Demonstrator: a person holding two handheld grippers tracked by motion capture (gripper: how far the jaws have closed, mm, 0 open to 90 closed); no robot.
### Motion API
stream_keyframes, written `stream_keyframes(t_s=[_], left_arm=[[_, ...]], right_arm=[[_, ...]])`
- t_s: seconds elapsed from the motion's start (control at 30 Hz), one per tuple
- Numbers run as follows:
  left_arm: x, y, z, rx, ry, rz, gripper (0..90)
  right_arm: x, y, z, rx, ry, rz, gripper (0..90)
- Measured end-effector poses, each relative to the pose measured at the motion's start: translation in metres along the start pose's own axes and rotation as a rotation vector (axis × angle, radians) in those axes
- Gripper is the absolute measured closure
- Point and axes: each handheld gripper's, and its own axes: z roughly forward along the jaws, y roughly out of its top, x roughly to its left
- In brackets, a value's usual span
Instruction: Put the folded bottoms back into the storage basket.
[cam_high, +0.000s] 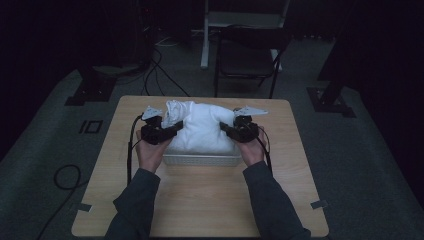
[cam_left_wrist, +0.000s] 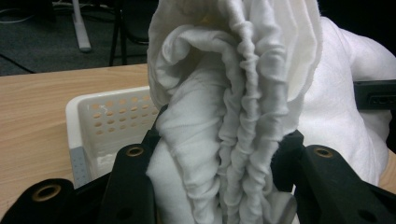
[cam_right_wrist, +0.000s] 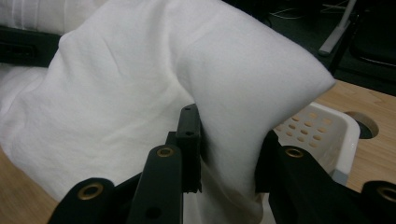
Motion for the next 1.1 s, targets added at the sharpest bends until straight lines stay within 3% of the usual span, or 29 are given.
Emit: stream_keyframes(t_s=[1.1], left_arm=[[0.008,-0.009,0.034,0.048,0.053,0.025,54.9]], right_arm=[[-0.012,-0.007,0.025,0.049,-0.052,0.016,73.1]])
